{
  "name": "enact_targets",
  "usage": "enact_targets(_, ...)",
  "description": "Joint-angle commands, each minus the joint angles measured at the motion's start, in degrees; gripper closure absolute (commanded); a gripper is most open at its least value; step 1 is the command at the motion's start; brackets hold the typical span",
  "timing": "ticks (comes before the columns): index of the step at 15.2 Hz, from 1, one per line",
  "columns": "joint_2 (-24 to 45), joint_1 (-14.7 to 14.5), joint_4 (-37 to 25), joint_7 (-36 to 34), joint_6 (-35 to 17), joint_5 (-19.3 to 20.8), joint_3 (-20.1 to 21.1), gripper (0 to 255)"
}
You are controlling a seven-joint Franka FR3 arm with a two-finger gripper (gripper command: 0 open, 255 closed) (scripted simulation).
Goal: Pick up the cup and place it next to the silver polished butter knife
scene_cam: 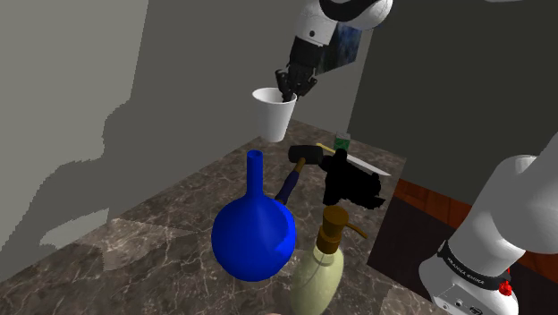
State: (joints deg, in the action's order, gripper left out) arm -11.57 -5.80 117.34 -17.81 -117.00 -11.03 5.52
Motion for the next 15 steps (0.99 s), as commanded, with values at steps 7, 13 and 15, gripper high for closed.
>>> enact_targets(7, -14.02, -3.13, 12.95, -6.35, -0.08, -1.84, 4.27, 255)
enact_targets(13, -24.00, -6.24, 20.19, -11.93, 1.60, -4.32, 8.24, 255)
enact_targets(15, -27.13, -7.45, 22.08, -13.98, 2.44, -5.33, 9.71, 255)
